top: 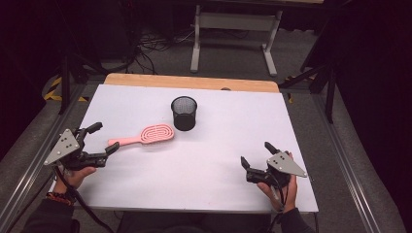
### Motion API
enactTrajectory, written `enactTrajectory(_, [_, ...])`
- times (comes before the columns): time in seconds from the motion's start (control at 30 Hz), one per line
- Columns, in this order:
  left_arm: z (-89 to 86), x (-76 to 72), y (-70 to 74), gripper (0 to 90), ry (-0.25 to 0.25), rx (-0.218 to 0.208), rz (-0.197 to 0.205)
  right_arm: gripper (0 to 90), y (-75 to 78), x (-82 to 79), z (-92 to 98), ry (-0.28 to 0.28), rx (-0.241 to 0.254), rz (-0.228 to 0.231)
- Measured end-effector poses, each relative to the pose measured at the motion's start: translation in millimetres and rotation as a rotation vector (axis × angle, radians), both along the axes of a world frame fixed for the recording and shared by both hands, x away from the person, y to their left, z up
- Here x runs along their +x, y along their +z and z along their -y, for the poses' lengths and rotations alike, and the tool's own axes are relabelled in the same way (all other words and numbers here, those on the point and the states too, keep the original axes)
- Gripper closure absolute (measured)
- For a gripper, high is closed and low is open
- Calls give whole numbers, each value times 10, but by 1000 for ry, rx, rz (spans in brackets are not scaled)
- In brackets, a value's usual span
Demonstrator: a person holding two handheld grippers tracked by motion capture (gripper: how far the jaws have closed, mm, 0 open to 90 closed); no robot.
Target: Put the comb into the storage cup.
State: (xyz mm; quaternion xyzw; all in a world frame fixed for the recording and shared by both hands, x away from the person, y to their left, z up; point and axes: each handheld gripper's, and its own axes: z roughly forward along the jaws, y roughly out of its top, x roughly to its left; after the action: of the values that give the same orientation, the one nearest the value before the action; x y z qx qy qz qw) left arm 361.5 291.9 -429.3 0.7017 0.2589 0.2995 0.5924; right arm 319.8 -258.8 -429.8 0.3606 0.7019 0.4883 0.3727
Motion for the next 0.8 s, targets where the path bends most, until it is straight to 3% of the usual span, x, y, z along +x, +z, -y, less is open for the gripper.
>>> enactTrajectory(0.23, [-23, 1, -37, 188, 6, 3, -27, 83, 21, -3, -21, 6, 5, 8])
enactTrajectory(0.3, [-25, 8, -52, 244, 12, 48, -35, 83, 20, 9, -39, 12, 2, 4])
enactTrajectory(0.33, [-27, 14, -56, 251, 18, 49, -37, 82, 14, 15, -50, 12, -8, 7])
enactTrajectory(0.47, [-22, 88, -57, 398, 21, 82, -63, 82, -5, 28, -80, 18, -17, -3])
enactTrajectory(0.73, [-28, 403, -58, 863, 47, 132, -183, 83, -30, 65, -59, 9, -13, -23])
enactTrajectory(0.8, [-22, 463, -56, 896, 51, 141, -205, 83, -37, 71, -60, 7, -17, -26])
